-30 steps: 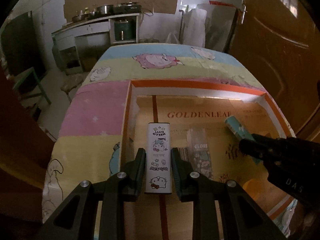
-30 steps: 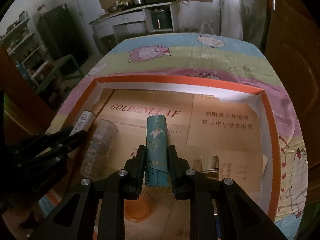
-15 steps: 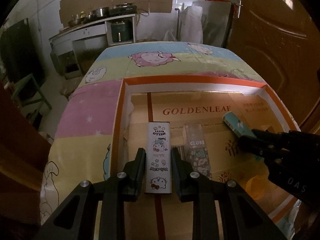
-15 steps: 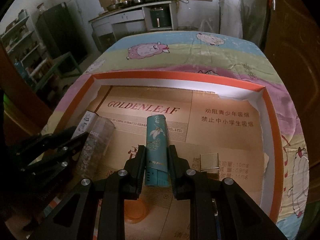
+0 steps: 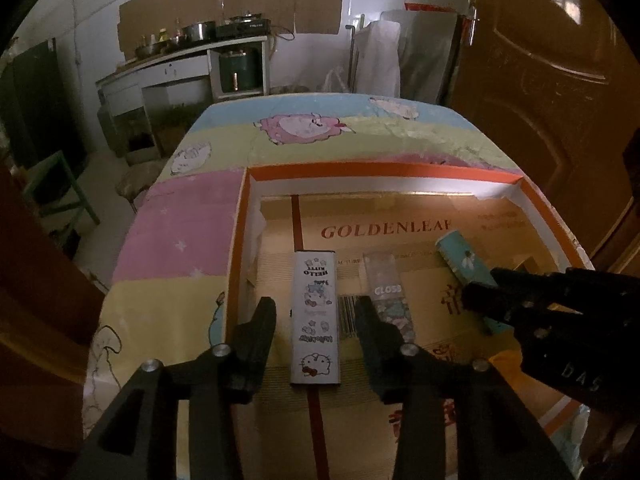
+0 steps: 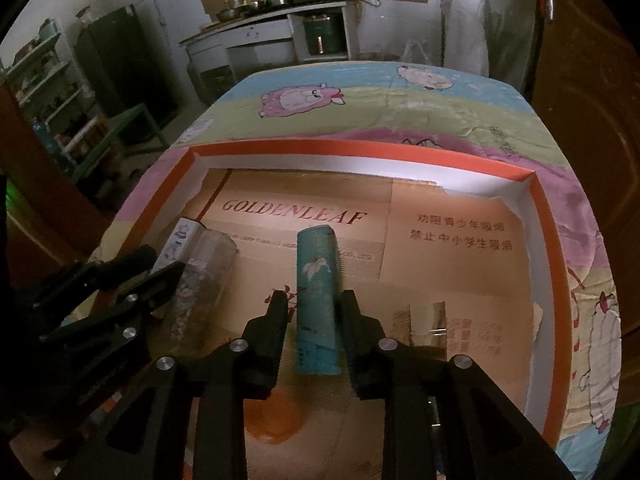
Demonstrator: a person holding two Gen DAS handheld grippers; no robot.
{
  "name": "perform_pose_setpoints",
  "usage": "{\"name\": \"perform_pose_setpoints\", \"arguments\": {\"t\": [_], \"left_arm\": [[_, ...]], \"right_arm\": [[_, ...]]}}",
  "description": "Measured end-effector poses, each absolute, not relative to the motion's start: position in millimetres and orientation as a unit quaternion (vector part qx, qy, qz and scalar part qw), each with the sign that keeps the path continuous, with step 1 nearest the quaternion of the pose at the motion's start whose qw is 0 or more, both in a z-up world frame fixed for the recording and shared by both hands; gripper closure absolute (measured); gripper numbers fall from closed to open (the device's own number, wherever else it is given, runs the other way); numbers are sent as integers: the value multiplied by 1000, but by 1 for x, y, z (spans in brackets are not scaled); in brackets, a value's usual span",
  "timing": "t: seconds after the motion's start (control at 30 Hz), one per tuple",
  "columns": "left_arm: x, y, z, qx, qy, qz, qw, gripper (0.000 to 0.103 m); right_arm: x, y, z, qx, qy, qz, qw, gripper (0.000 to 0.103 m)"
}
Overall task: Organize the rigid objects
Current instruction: 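Lower the box and tube onto the tray floor and open both tools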
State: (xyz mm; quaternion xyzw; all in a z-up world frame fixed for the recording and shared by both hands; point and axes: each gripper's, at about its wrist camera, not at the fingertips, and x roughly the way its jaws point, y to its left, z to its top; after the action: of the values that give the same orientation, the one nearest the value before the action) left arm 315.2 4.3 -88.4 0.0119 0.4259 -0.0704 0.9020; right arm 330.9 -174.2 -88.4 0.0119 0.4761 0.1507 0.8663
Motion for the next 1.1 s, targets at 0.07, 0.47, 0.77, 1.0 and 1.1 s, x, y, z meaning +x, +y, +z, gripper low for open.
{"name": "perform_pose_setpoints", "arguments": {"t": [0.07,0.47,0.77,1.0,1.1], "left_arm": [[314,5,-85,9,421,-69,904,62],[297,12,-69,-1,400,-63,914,62],[279,11,-55,-6,384,-57,922,62],[260,9,-44,-1,368,-56,928,62],[250,7,-39,1,359,-55,932,62]], "right_arm": [[329,-174,-87,13,476,151,867,72],[315,-174,-72,12,459,152,875,72],[300,-179,-61,14,449,152,880,72],[284,-184,-53,20,443,154,883,72],[276,-186,-49,23,440,156,884,72]]}}
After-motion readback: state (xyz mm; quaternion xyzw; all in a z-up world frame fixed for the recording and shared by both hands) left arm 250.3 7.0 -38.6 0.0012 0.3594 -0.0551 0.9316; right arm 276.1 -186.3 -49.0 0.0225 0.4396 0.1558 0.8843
